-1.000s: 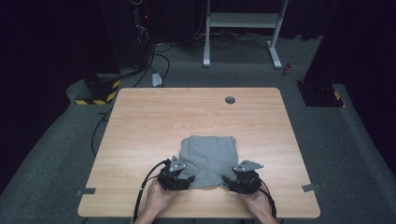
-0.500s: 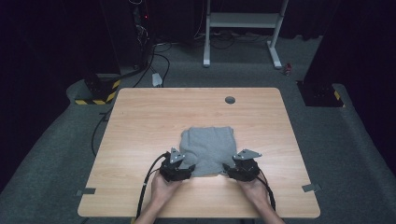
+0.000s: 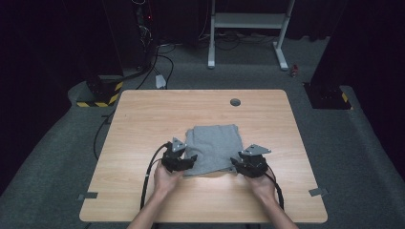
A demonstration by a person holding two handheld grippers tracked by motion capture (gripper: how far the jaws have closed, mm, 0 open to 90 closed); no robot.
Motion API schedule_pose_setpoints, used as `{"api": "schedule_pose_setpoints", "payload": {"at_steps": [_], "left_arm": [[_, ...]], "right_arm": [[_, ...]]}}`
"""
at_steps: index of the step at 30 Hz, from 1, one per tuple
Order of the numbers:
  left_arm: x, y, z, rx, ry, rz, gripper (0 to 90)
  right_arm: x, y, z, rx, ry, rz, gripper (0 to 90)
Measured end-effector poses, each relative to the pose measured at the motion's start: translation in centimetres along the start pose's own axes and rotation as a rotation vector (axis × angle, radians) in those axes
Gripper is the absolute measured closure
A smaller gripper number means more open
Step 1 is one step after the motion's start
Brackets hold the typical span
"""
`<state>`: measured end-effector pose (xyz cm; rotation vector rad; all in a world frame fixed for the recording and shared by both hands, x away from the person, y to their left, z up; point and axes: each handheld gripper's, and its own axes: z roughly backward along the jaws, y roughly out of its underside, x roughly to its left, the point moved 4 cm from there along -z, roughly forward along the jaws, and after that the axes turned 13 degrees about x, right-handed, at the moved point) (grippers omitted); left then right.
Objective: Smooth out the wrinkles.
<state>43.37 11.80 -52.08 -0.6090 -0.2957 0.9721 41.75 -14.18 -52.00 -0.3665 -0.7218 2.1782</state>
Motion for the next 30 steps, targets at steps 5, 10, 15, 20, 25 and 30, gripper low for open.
{"api": "schedule_pose_setpoints", "payload": {"at_steps": [5,10,15,20,25,30], "left_arm": [[2.2,-2.6,-1.5,0.023,-0.02,0.063,41.6],[4.4,-4.5,-3.5,0.059,-0.085,0.115,47.3],[5.4,-5.4,-6.3,0.142,-0.152,0.121,51.7],[6.1,-5.8,-6.6,0.155,-0.241,0.098,52.0],[6.9,-5.3,-5.6,0.184,-0.289,0.107,49.6],[7.4,-4.6,-2.7,0.069,-0.163,0.196,45.8]], "right_arm": [[0.3,-1.3,-0.2,-0.02,-0.016,0.01,66.6],[0.3,-1.5,-1.7,0.03,-0.051,0.024,76.5],[0.5,-0.7,-2.1,0.093,-0.048,0.068,81.0],[0.0,0.8,-2.2,0.11,-0.066,0.066,83.5],[0.3,0.9,-2.1,0.117,-0.052,0.083,82.0],[0.3,0.8,-1.3,0.096,-0.062,0.068,71.6]]}}
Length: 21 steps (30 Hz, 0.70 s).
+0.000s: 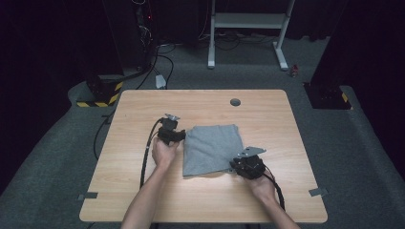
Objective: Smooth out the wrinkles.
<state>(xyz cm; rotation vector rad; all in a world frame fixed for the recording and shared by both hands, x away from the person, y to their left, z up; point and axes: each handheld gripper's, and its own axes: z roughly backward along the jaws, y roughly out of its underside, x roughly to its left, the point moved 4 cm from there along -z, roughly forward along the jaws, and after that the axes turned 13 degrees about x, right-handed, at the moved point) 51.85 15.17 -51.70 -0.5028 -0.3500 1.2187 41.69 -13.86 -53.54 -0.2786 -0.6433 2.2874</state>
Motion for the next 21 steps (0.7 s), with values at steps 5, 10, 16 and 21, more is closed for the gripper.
{"api": "schedule_pose_setpoints", "payload": {"at_steps": [5,10,16,21], "left_arm": [[-2.4,2.6,2.8,-0.069,0.157,-0.085,42.8],[-5.8,5.7,3.8,-0.069,0.259,-0.176,40.8],[-7.4,8.7,2.3,0.007,0.184,-0.286,39.4],[-6.6,8.8,2.2,-0.001,0.168,-0.254,37.9]], "right_arm": [[-0.2,0.0,1.3,-0.078,0.002,-0.049,65.9],[-0.7,0.1,1.0,-0.058,0.019,-0.073,62.7],[-0.5,0.7,-0.3,0.01,0.024,-0.063,57.2],[-0.7,1.1,-0.4,0.01,0.033,-0.071,55.0]]}}
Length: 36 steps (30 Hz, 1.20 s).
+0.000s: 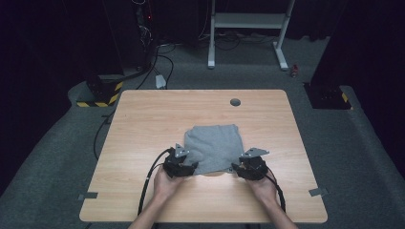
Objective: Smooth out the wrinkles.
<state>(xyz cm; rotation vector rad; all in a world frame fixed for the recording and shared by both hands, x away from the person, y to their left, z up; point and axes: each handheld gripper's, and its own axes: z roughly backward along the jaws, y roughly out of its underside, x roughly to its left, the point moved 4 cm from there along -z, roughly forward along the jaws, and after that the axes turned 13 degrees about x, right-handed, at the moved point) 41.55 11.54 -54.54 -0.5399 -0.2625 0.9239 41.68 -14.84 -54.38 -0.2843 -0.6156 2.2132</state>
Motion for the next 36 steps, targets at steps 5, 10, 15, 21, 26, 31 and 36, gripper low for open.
{"api": "schedule_pose_setpoints", "payload": {"at_steps": [5,10,15,21,26,31,36], "left_arm": [[0.4,0.1,2.0,-0.076,0.029,0.038,37.3],[1.2,0.0,3.7,-0.137,0.067,0.068,36.1],[1.9,0.0,4.9,-0.164,0.077,0.087,34.7],[2.9,0.4,6.0,-0.199,0.087,0.13,33.5],[3.4,0.8,6.4,-0.184,0.067,0.134,33.9],[3.9,1.1,6.8,-0.192,0.068,0.142,33.3],[4.4,1.4,7.4,-0.201,0.06,0.145,32.2]], "right_arm": [[-0.1,0.1,1.6,-0.055,-0.031,-0.03,54.2],[-0.5,-0.2,3.0,-0.1,-0.05,-0.064,52.1],[-1.6,-0.2,3.8,-0.14,-0.058,-0.114,48.9],[-2.5,-0.1,5.0,-0.172,-0.046,-0.135,47.1],[-3.3,0.0,5.5,-0.18,-0.033,-0.149,46.8],[-4.0,0.3,6.0,-0.194,-0.022,-0.172,46.7],[-4.7,0.8,6.5,-0.208,-0.013,-0.193,46.7]]}}
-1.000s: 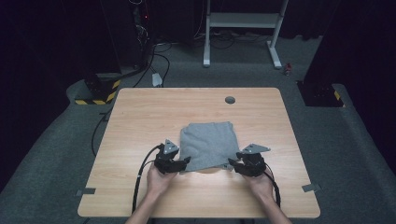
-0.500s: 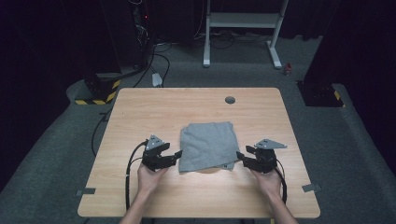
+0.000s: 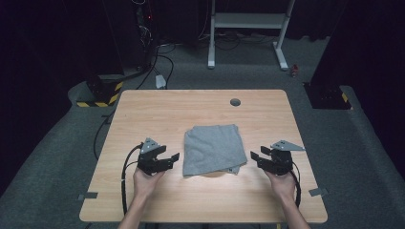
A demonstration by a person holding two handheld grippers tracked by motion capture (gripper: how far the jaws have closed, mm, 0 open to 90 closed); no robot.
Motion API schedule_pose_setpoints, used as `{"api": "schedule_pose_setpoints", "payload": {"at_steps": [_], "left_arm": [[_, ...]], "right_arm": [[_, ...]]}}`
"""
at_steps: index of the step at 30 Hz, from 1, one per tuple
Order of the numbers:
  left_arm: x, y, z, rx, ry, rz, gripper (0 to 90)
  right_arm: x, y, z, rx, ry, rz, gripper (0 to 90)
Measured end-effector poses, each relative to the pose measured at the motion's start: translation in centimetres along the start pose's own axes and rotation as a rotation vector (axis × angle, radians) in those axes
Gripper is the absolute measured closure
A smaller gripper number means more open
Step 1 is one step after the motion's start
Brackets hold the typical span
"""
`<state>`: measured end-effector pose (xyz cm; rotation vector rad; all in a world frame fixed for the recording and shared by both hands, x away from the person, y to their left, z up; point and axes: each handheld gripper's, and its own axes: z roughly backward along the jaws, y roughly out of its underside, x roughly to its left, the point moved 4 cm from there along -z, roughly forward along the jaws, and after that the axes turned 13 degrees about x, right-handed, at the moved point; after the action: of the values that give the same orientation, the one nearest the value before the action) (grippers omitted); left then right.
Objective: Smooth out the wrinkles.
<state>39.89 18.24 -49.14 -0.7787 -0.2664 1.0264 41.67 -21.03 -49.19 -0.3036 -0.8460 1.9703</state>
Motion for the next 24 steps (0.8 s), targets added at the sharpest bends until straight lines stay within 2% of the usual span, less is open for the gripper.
{"api": "schedule_pose_setpoints", "payload": {"at_steps": [4,10,15,24], "left_arm": [[0.6,0.2,0.6,-0.017,-0.001,0.022,32.0],[1.5,0.7,1.4,-0.015,-0.026,0.025,31.2],[2.2,1.1,2.0,-0.04,-0.031,0.056,30.7],[2.9,1.9,2.3,-0.038,-0.048,0.071,30.0]], "right_arm": [[-0.6,0.4,0.4,-0.001,0.007,-0.018,46.6],[-1.2,0.7,0.9,-0.018,0.012,-0.035,46.6],[-1.6,1.1,1.3,-0.016,0.015,-0.056,46.3],[-2.6,2.0,2.1,-0.018,0.033,-0.074,45.9]]}}
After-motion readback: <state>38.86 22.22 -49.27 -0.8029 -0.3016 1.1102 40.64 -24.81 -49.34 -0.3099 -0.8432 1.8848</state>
